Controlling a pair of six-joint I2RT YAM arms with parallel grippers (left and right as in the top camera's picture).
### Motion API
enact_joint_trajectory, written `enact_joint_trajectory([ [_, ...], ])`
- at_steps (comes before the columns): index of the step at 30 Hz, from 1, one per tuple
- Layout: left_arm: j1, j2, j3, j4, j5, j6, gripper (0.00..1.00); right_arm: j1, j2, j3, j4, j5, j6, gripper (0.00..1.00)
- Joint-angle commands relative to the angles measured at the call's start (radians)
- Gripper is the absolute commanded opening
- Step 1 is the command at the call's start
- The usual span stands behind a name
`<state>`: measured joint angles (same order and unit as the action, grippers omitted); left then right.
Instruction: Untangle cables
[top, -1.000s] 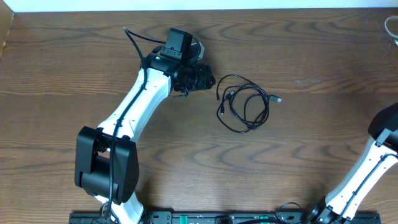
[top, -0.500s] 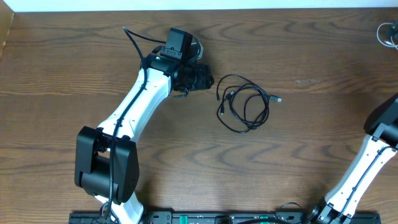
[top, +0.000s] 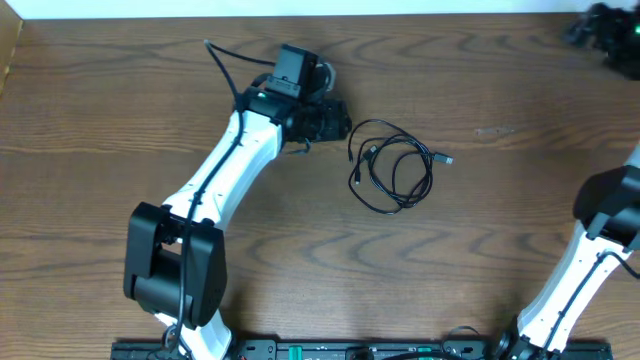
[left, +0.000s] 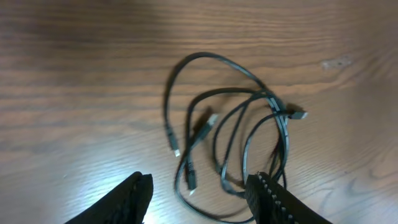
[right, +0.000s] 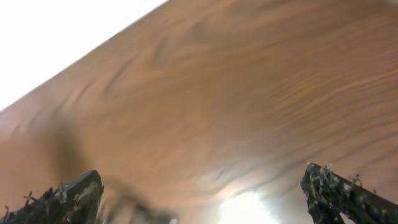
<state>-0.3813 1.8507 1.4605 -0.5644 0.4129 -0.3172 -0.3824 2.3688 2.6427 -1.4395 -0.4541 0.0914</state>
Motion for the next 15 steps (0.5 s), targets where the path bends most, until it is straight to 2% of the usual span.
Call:
enact_joint_trajectory([
  [1,-0.043,0.054,0.016,0.019,-0.005,-0.002,0.54,0.061,0.016,-0.011,-0.065,-0.068,-0.090,0.98],
  [7,-0.123,0.131,0.016,0.042,-0.006,-0.002,0.53,0.156,0.016,-0.019,-0.107,0.021,-0.123,0.97],
  [15,-0.186,0.199,0.016,0.113,-0.021,-0.001,0.53,0.210,0.016,-0.019,-0.114,0.053,-0.123,0.97],
])
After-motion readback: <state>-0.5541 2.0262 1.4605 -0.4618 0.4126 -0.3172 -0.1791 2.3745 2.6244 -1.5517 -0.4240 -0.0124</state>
